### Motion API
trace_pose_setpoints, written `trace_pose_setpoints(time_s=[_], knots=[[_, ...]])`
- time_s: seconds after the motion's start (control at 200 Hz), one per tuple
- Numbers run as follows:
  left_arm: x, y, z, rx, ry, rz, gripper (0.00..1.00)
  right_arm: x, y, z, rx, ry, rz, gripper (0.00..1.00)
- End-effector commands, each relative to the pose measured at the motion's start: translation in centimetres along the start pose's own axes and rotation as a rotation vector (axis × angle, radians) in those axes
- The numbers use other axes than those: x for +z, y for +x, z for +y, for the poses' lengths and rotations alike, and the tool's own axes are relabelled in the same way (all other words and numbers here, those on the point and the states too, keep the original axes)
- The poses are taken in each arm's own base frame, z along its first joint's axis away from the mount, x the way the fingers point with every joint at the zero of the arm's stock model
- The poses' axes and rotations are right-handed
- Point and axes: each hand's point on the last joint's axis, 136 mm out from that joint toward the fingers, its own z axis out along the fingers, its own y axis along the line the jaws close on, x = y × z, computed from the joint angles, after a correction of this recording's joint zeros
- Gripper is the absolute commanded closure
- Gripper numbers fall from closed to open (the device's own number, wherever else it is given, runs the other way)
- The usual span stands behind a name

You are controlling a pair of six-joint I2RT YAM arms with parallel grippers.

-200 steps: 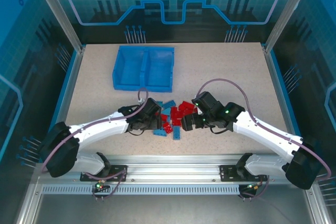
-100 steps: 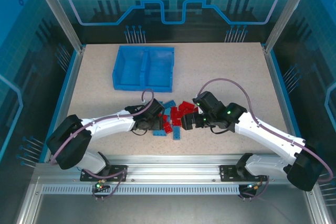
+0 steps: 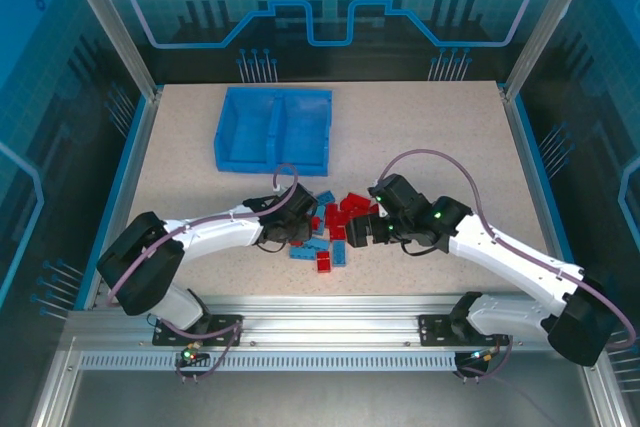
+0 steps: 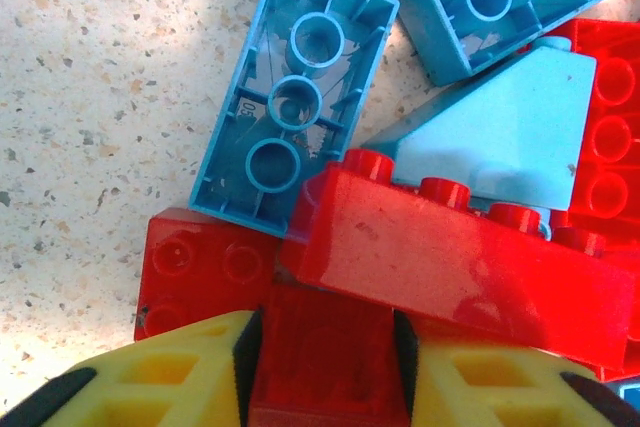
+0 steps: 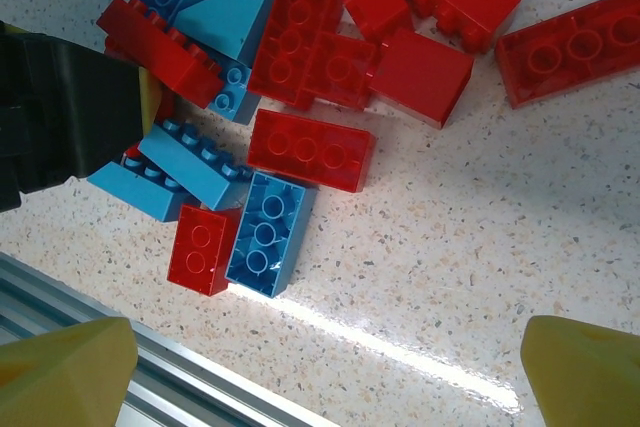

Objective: Sort the legos into containers by color

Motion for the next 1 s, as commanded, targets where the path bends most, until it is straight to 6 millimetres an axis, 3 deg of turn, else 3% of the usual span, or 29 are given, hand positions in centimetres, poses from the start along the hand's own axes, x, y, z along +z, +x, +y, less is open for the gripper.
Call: trace_pose_setpoints(time_s=[0.0,0.295,0.515,0.66,0.785,0.865,0.995], knots=[[0.6,1.5,1.5,0.005,-0.052,0.057,0.65,-0.5,0.5,-0.1,0.011,0.007,0.000,0.00],[-2.6,-0.7,1.2,0.014,-0.030,-0.040,0.71,-0.7,0.3,-0.1,0.024,0.005,-0.011,0.00],[-7.6,-4.7,1.1,0.009,-0.026,-0.208,0.76,-1.2,0.0,0.1,0.029,-0.004,-0.026,0.00],[-10.8,-9.8,1.7,-0.018,-0.021,-0.339,0.77,-1.5,-0.7,0.4,0.032,-0.010,-0.047,0.00],[-12.2,-15.2,2.2,-0.050,-0.015,-0.427,0.78,-1.6,-1.2,0.5,0.029,-0.003,-0.059,0.00],[-11.9,-18.9,1.8,-0.058,0.025,-0.450,0.78,-1.5,-1.4,0.6,0.027,0.003,-0.062,0.00],[-10.1,-24.4,-0.8,0.024,0.028,-0.467,0.79,-1.1,-1.7,0.6,0.024,0.013,-0.059,0.00]])
